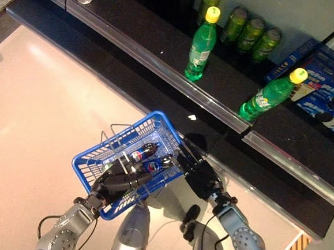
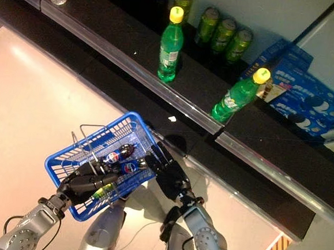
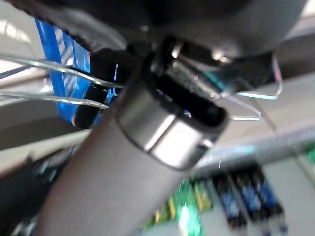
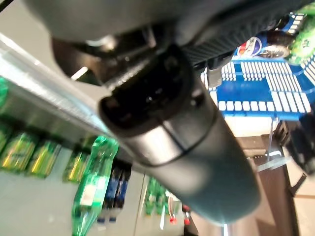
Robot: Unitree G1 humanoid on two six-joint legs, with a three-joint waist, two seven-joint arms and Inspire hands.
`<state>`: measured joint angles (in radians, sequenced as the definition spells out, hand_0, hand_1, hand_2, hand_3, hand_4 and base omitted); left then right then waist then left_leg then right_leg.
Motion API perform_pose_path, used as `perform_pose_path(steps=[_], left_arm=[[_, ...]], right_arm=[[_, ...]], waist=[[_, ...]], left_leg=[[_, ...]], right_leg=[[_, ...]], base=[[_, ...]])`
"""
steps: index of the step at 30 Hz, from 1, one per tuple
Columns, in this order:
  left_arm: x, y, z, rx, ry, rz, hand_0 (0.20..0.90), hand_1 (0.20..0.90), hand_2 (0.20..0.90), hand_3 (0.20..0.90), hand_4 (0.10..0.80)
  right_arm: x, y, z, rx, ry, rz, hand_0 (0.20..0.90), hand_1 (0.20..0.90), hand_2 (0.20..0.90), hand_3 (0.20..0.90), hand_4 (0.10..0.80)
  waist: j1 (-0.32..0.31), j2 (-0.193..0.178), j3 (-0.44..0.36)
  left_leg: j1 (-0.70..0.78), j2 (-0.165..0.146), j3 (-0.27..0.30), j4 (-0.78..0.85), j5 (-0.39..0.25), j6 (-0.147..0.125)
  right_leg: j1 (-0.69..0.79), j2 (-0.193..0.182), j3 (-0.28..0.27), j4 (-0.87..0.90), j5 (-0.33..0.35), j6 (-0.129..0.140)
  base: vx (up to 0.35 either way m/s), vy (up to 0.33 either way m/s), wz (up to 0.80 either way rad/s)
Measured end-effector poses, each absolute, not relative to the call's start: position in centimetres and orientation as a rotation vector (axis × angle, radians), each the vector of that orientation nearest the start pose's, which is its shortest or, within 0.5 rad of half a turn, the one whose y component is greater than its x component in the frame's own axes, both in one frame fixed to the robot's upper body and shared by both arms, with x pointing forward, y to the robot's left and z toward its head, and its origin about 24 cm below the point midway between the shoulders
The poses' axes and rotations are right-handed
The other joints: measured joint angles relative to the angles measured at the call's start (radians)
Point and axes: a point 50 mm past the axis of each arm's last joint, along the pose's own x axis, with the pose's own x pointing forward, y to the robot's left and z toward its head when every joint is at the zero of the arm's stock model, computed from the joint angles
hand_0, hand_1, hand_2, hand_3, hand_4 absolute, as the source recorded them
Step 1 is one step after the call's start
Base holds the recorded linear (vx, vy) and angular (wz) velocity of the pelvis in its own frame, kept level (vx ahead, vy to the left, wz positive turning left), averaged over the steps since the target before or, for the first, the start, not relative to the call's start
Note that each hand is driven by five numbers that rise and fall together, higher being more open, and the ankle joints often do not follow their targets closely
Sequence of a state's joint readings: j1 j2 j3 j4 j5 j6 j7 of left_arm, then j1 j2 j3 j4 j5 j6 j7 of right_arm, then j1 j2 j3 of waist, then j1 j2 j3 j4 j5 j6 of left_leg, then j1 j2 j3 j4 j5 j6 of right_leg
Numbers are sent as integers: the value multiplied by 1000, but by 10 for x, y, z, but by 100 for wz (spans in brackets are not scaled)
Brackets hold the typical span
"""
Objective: Pick up the drink and place into the basket.
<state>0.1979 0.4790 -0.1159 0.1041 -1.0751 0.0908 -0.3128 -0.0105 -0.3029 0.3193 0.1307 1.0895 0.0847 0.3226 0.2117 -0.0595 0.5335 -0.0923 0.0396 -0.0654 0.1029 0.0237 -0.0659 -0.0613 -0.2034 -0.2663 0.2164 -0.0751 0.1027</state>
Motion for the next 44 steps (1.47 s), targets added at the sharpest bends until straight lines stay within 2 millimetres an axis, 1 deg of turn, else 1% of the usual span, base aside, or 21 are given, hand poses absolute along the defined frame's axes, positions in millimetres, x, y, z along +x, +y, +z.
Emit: perform_pose_path(steps=[1,3,5,7,9,11,13,14,15,17,18,19,21,23,24,26,28,34,37,39,44], left_arm=[[194,215,-16,-683,340,-191,300,300,300,200,100],[192,213,-25,-713,359,-146,300,300,300,200,100],[188,217,-34,-701,383,-80,300,300,300,200,100],[184,221,-43,-664,426,-7,300,300,300,200,100],[176,226,-58,-631,484,90,300,300,300,200,100],[162,230,-75,-622,539,205,300,300,300,200,100],[152,233,-86,-617,588,295,300,300,300,200,100],[147,234,-92,-616,612,330,300,300,300,200,100],[142,232,-100,-622,642,375,300,300,300,200,100],[136,232,-107,-623,669,430,300,300,300,200,100],[131,233,-113,-627,684,466,300,300,300,200,100],[123,231,-122,-645,722,525,300,300,300,200,100],[111,232,-133,-669,772,614,300,300,300,200,100],[102,235,-143,-674,827,680,300,300,300,200,100],[101,236,-144,-681,834,696,300,300,300,200,100],[100,237,-146,-692,839,716,300,300,300,200,100],[98,237,-151,-705,872,757,300,300,300,200,100],[89,237,-157,-679,924,781,300,300,300,200,100],[85,237,-158,-671,944,800,300,300,300,200,100],[84,238,-159,-678,942,812,300,300,300,200,100],[84,239,-160,-667,956,819,300,300,300,200,100]], right_arm=[[233,-123,10,800,257,549,900,900,900,900,800],[232,-119,11,794,246,616,900,900,900,900,800],[230,-113,12,817,230,669,900,900,900,900,800],[227,-111,11,844,222,674,900,900,900,900,800],[223,-111,6,859,234,660,900,900,900,900,800],[216,-113,-5,883,262,627,900,900,900,900,800],[207,-117,-18,890,302,578,900,900,900,900,800],[204,-120,-26,882,326,551,900,900,900,900,800],[199,-126,-38,876,370,503,900,900,900,900,800],[193,-133,-52,842,425,450,900,900,900,900,800],[190,-137,-60,811,459,418,900,900,900,900,800],[184,-141,-73,744,529,371,900,900,900,900,800],[173,-147,-90,644,624,334,900,900,900,900,800],[154,-159,-116,504,781,289,900,900,900,900,800],[146,-164,-124,456,838,269,900,900,900,900,800],[133,-172,-135,421,916,230,900,900,900,900,800],[112,-181,-149,371,1030,168,900,900,900,900,800],[88,-195,-162,160,1164,76,900,900,900,900,800],[73,-197,-167,126,1222,-4,900,900,900,900,800],[68,-197,-169,139,1238,-26,900,900,900,900,800],[67,-196,-170,157,1235,-46,900,900,900,900,800]], waist=[[-3,-1,-1],[-9,-5,-4],[-25,-19,-18],[-39,-30,-46],[-54,-37,-92],[-78,-44,-136],[-99,-53,-173],[-109,-56,-194],[-113,-56,-225],[-119,-58,-242],[-133,-57,-260],[-139,-52,-294],[-157,-47,-332],[-159,-47,-372],[-159,-48,-380],[-158,-44,-381],[-161,-34,-395],[-162,-22,-436],[-165,-19,-445],[-165,-20,-445],[-165,-20,-455]], left_leg=[[15,0,1,-6,0,0],[40,4,3,-19,0,-1],[66,8,7,-37,-1,-2],[84,11,19,-53,-1,-1],[97,13,31,-72,-1,0],[117,17,48,-95,0,1],[140,22,61,-116,0,1],[148,23,63,-123,0,1],[154,25,78,-134,0,1],[180,28,89,-146,0,0],[185,30,95,-156,1,-1],[190,30,105,-164,1,-1],[200,31,112,-177,2,0],[215,32,125,-186,3,0],[214,32,127,-186,3,0],[214,33,131,-186,3,-1],[215,33,133,-187,3,-1],[214,36,135,-188,3,-2],[211,37,135,-188,3,-2],[211,37,135,-189,3,-2],[211,37,134,-188,3,-2]], right_leg=[[16,1,0,-8,1,1],[38,5,1,-18,1,1],[61,10,3,-34,1,1],[71,12,10,-48,2,2],[77,17,24,-68,9,5],[95,24,41,-105,21,8],[118,33,57,-140,31,9],[128,35,57,-156,36,10],[131,39,63,-172,42,10],[153,44,79,-193,51,10],[159,46,79,-207,56,11],[162,47,85,-224,64,12],[176,49,90,-249,75,13],[194,54,101,-283,89,13],[197,55,103,-294,95,12],[199,56,105,-302,103,11],[199,56,106,-302,104,11],[198,58,106,-302,105,9],[198,58,106,-302,106,9],[198,58,106,-302,106,8],[196,58,106,-302,106,8]], base=[[83,-9,-9],[98,-1,-2],[93,5,-6],[40,3,-14],[9,0,-19],[-2,-18,-23],[-2,-33,-16],[1,-35,-15],[3,-30,-19],[8,-27,-20],[5,-28,-15],[5,-24,-17],[3,-24,-15],[-11,-28,-12],[-16,-24,-11],[-4,-8,-6],[-6,-5,-5],[-47,0,0],[-73,13,-1],[-40,12,0],[-7,4,0]])
